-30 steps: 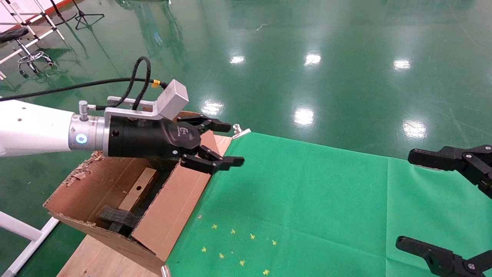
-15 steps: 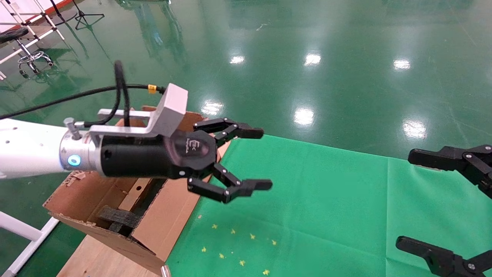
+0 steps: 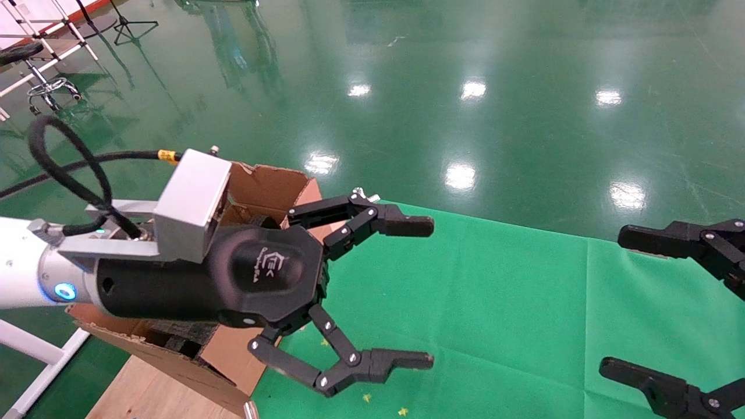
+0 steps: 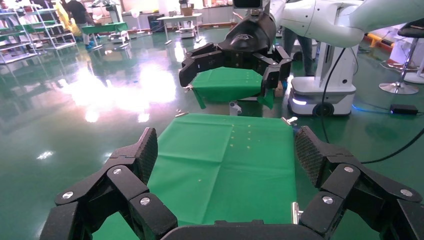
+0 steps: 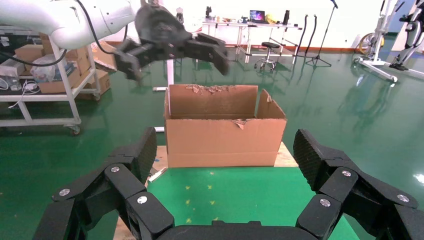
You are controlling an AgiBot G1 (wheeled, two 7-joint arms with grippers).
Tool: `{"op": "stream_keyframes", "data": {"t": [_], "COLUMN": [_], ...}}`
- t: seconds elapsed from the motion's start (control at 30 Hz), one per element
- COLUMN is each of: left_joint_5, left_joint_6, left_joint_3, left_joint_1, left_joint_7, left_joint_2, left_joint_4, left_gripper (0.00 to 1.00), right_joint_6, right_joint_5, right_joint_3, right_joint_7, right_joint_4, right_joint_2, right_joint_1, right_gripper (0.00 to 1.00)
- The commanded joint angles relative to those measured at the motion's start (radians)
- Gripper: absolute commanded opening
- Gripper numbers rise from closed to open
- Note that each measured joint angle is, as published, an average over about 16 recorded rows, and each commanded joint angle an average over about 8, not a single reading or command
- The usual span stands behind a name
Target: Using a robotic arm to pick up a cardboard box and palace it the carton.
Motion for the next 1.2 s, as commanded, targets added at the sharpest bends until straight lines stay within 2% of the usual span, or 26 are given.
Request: {"op": "stream_keyframes", "data": {"t": [0.03,1.2], "left_joint_5": [-0.016,0.0], "left_joint_6": [0.005,-0.001], "left_joint_3": [-0.019,0.0], "left_joint_1": [0.02,0.0], "left_joint_7": [0.005,0.001], "left_joint_2": [0.0,0.0], "left_joint_4": [-0.021,0.0], "left_gripper": [1.0,1.0], "right_joint_6": [0.0,0.0], "right_joint_5": [0.0,0.0], "right_joint_3": [0.0,0.0], "right_joint_7": [0.0,0.0], "right_joint_4": [0.0,0.0], "right_joint_2": [0.0,0.0], "right_joint_1": [0.0,0.0], "right_gripper": [1.0,1.0]}}
